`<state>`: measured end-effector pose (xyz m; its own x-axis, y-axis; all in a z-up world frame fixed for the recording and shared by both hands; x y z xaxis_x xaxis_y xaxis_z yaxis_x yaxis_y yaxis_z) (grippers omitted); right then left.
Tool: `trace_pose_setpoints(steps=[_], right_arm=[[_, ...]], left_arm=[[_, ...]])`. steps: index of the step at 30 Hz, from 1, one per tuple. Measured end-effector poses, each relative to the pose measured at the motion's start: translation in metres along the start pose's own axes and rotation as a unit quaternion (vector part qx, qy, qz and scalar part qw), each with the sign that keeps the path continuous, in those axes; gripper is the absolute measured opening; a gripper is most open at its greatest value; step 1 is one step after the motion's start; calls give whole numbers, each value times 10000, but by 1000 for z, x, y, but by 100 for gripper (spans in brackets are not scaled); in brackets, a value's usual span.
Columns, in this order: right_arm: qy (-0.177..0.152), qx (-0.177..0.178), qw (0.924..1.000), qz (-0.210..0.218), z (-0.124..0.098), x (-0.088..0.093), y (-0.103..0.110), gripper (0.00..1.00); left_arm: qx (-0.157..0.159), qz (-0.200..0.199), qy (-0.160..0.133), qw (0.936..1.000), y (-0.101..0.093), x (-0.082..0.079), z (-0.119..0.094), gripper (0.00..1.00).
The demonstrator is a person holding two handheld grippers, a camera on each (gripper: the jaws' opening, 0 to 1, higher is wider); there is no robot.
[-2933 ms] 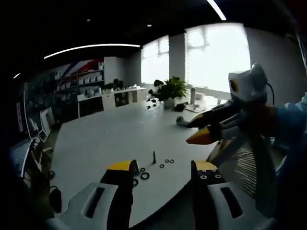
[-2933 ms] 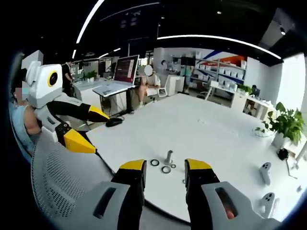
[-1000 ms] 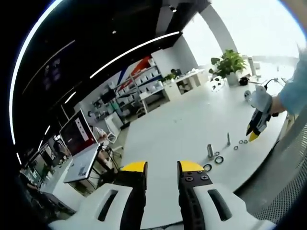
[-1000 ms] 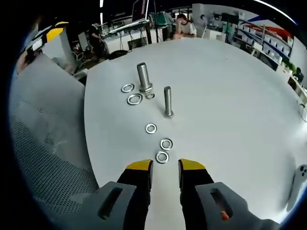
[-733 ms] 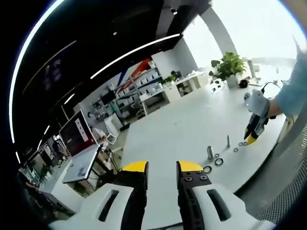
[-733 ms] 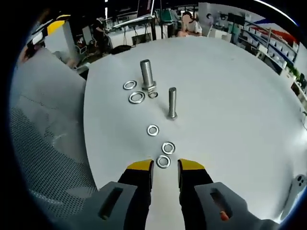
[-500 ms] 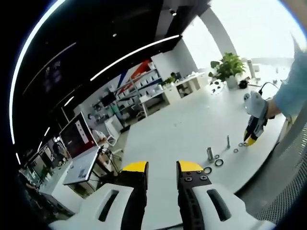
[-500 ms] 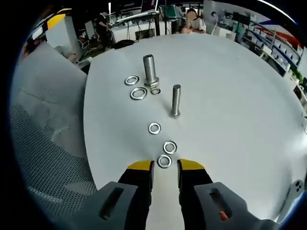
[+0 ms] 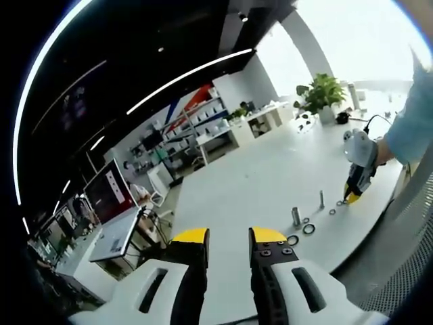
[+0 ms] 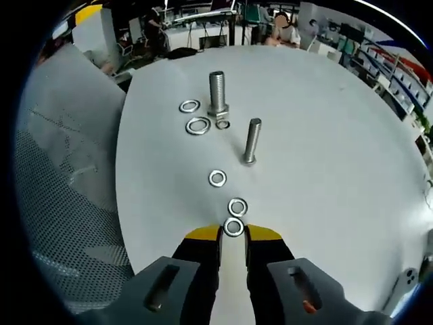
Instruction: Place the washer onto the threaded stud by aligning its center hole with the stud, sliding it down to the base, and recovering from edge contact or off-axis alignment until the washer reaches the visible bottom stop.
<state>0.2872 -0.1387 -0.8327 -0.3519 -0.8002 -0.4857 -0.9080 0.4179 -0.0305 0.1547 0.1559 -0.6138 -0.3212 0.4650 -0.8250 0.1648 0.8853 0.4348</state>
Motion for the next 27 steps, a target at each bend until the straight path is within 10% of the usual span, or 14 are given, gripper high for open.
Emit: trace_pose_setpoints(steps=[27], right_arm=[[-188,-102,9997,-101,-19,-20,2,14]], left_arm=[[119,30,-29,9999,-3,-1,1,18]])
Point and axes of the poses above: the point that each gripper's makers call its tool centre point, and the gripper's own axes: z roughly forward along the fingers, y roughly to its left, x roughly out of its underside, the point moved 5 cm from there along -z, roughly backward along the fingers, and after that the axes turned 3 degrees about y, right-handed, at the moved point
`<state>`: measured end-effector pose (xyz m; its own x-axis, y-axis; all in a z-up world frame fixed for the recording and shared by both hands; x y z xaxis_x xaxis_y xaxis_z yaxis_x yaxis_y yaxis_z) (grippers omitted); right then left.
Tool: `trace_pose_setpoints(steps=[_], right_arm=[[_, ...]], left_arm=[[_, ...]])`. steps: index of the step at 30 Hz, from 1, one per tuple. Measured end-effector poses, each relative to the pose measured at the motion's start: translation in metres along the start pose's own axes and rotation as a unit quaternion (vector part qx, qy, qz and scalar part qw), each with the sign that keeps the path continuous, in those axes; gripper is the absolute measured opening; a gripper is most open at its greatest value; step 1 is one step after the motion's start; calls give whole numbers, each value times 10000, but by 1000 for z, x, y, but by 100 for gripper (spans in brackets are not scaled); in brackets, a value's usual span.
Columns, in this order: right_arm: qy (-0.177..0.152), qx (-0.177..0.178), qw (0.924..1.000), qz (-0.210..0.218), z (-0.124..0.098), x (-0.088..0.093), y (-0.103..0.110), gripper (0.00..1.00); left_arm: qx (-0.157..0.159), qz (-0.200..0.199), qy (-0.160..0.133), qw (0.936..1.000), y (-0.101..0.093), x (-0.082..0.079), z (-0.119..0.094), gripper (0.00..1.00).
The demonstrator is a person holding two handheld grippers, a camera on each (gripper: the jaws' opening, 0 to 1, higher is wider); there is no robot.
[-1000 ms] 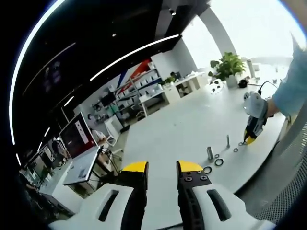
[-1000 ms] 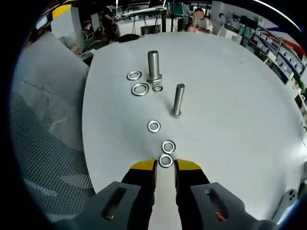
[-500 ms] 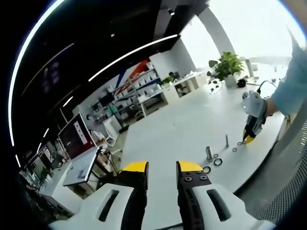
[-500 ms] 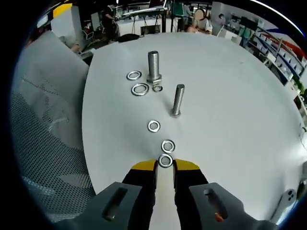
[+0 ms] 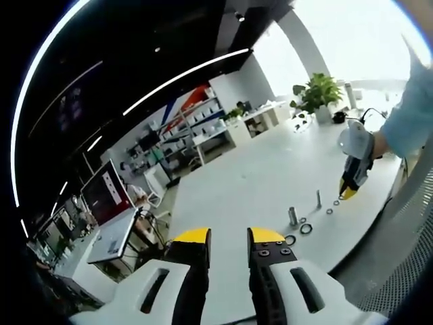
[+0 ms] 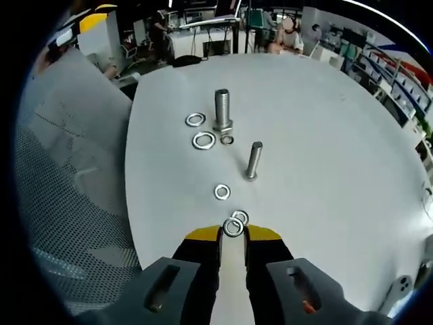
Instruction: Place the washer onto the threaded stud by aligning its center hole with the stud, sliding it down to the base, and recovering from edge contact or off-axis alignment until the washer reaches the visible bottom stop.
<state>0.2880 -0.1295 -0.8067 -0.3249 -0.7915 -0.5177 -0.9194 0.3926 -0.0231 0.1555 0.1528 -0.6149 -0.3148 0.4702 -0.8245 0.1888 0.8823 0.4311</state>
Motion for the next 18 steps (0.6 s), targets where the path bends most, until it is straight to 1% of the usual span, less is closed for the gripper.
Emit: trace_pose_setpoints(steps=[5,7,12,18], right_arm=[[-111,-87,9999,-48,-5,-11,2,14],[-106,-97,9999,-73,-6,-13,1,14],[-155,-72,9998,-31,-9,-19,-2,14],[-243,-60,9997,-53,-18,-28,0,14]], left_arm=[[41,80,14,10000,-2,0,1,17],[54,76,19,10000,-2,0,1,17],[50,107,0,9999,-3,-1,0,17],[57,119,-11,9999,-3,-1,0,17]])
Point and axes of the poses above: the point that each gripper's makers call its tool centre point, and the gripper's own axes: z roughly forward along the fingers, y roughly to its left, x roughly out of its underside, the point moved 5 cm from there along -z, roughly backward along the fingers, and after that the axes turned 3 degrees about y, right-handed, at the moved point
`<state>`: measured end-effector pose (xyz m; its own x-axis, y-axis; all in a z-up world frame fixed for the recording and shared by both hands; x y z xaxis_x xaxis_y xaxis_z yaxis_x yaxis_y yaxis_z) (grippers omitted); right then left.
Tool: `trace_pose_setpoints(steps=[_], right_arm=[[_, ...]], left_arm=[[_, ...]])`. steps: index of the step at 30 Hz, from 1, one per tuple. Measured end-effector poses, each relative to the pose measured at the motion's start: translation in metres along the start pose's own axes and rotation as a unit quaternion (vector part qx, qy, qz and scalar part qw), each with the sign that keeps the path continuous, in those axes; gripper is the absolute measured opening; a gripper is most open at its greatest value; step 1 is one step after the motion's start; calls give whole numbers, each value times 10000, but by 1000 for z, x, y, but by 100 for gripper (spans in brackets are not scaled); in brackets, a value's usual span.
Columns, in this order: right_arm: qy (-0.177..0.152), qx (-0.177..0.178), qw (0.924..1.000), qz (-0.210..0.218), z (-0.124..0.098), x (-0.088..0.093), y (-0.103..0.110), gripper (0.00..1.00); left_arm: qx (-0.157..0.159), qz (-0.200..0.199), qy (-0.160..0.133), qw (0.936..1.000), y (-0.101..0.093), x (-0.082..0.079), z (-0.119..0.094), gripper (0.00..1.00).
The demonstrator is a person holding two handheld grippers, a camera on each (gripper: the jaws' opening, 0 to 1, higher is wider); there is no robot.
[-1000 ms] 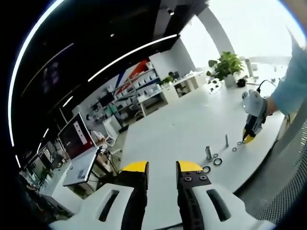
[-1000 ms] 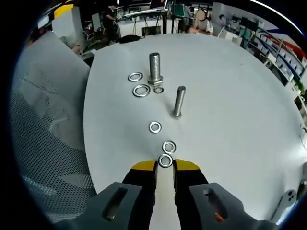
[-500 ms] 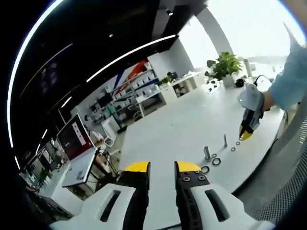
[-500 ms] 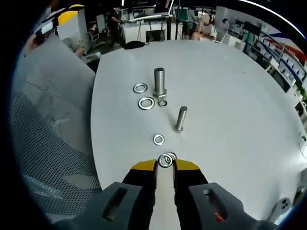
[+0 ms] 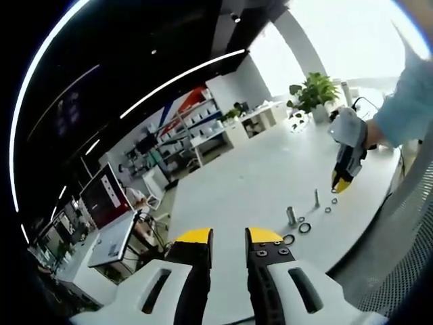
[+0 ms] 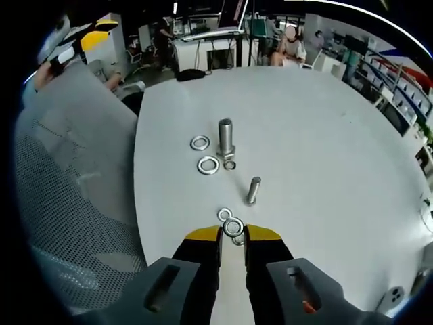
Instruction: Place the washer onto the threaded stud by aligning its center hole with the stud, sliding it down to the base, and recovering from edge contact or off-axis alignment until the washer reaches the visible bottom stop.
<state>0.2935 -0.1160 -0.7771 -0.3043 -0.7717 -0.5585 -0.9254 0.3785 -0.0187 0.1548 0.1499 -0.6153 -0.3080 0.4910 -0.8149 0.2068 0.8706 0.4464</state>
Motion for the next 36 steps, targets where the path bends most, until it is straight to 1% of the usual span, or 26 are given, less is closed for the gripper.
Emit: trace_pose_setpoints(steps=[4,8,13,20,28,36], right_arm=[[-44,47,10000,-18,-6,-7,-2,14],[-158,105,9998,45,-12,-14,-2,14],[-229,116,9997,28,-15,-20,2,14],[-344,152,9993,-16,-21,-30,0,14],[-471,191,9986,-177,-30,-47,-4,14],[-568,227,9976,-331,-28,-62,-7,14]], left_arm=[[28,42,-37,10000,-1,-1,-1,16],[59,77,95,9999,-2,3,2,16],[90,80,33,9999,-3,2,1,15],[87,53,13,9999,-2,2,1,15],[67,90,-11,9999,-2,1,0,14],[51,95,9,9999,-1,1,0,14]])
Point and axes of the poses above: the point that each gripper's makers call its tool centre point, and the gripper's own axes: z roughly forward along the fingers, y roughly to its left, x roughly out of its underside, the point moved 5 cm from there along -z, roughly backward along the fingers, and after that the axes turned 3 degrees about y, right-handed, at the moved point
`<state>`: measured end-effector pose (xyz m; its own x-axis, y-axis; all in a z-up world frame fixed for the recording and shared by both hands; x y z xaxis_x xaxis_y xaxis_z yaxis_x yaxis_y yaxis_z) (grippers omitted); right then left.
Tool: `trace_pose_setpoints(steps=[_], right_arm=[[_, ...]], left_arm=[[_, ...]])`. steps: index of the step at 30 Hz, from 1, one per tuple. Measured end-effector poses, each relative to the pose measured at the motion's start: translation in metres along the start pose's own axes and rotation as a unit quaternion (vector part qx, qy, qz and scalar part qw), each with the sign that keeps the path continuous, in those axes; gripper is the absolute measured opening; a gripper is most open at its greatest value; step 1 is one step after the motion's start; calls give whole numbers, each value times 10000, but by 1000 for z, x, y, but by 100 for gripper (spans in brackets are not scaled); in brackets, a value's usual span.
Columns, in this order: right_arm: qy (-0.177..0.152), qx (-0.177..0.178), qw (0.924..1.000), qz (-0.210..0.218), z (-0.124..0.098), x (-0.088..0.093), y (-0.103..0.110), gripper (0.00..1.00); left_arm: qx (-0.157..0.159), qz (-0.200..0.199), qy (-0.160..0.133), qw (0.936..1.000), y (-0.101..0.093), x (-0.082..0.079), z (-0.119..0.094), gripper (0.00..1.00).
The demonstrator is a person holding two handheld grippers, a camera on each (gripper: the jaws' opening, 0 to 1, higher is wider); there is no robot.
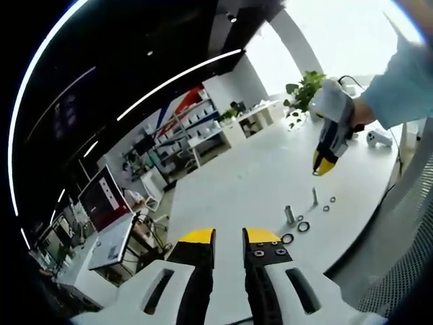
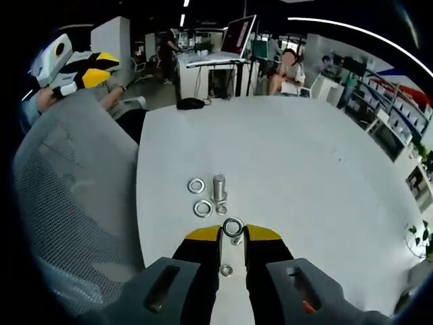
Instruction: Place the washer onto the threaded stud by aligning its center hole with the stud, sliding it down to the base, and recovering from edge contact or off-axis alignment until the washer reaches the visible bottom stop.
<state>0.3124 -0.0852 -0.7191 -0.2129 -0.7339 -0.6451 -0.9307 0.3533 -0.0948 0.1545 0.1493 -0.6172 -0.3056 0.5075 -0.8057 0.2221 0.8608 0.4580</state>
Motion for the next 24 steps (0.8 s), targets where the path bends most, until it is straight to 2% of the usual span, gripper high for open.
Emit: trace_pose_setpoints(steps=[3,7,24], right_arm=[[-46,189,9997,-134,1,-5,-5,14],[-159,253,9995,-125,2,-14,-8,14],[-81,174,9998,-89,17,-20,-11,14]], left_arm=[[6,-8,-7,10000,0,0,0,13],[10,18,8,10000,0,0,0,13],[25,19,34,10000,-1,1,0,13]])
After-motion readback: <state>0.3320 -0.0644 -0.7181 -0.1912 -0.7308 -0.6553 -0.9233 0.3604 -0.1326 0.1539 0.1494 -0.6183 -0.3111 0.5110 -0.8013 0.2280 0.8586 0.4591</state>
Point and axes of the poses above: the point that each gripper's makers call its tool centre point, and the gripper's own axes: z roughly forward along the fingers, y roughly to its left, x roughly out of its underside, the point moved 5 cm from there along -z, roughly backward along the fingers, and after that the axes turned 3 degrees about y, right-handed, at the moved point
